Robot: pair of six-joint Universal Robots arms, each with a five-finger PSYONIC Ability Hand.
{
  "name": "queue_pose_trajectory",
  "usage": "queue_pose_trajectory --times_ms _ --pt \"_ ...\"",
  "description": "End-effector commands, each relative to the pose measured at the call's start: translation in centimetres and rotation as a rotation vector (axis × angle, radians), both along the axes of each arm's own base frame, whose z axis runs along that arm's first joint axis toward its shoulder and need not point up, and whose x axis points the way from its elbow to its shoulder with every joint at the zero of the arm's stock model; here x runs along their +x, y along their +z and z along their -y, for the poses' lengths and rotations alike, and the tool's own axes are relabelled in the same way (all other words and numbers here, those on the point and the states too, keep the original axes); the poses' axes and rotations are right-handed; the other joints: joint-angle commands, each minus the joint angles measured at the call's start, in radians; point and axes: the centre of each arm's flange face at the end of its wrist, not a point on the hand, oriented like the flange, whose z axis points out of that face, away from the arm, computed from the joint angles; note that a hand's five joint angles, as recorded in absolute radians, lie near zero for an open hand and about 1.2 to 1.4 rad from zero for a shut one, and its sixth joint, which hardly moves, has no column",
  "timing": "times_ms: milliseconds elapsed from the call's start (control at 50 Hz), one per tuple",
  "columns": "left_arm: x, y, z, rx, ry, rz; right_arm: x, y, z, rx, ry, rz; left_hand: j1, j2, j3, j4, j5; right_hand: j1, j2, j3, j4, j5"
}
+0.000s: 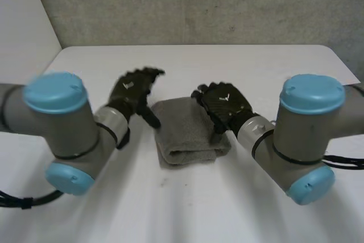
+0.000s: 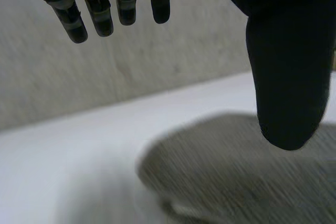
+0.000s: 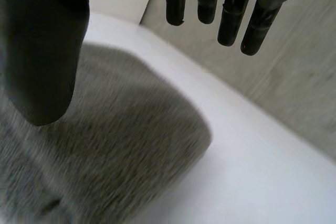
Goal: Fold the towel.
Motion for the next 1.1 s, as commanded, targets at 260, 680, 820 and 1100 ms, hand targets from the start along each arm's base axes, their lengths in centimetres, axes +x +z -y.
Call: queue_pose_trajectory --times_ms 260,680,820,1100 --pt "-0.6 5.6 -1.1 -0.044 0.001 -0.023 -2.0 7.6 2.6 -0.09 -0.086 0.08 0.0 0.009 0.009 0.009 -0.031 -0.062 -0.066 -0.068 -0.086 -0.059" --pt "6.4 20.4 -4.1 -0.118 0.204 -0.044 -9.3 18.9 1.9 -0.157 -0.453 0.167 0.0 0.009 0.009 0.009 -0.031 -0.062 -0.066 -0.068 -0.086 -0.059" --pt "6.5 20.5 -4.3 -0.118 0.2 -0.035 -9.8 19.0 2.4 -0.154 -0.461 0.17 0.0 0.009 0.009 0.009 -0.031 -0.062 -0.066 -0.068 -0.086 -0.059" --pt "6.5 20.3 -4.4 -0.123 0.194 -0.018 -8.4 17.3 2.2 -0.128 -0.353 0.128 0.0 0.009 0.009 0.009 -0.031 -0.062 -0.066 -0.068 -0.086 -0.059"
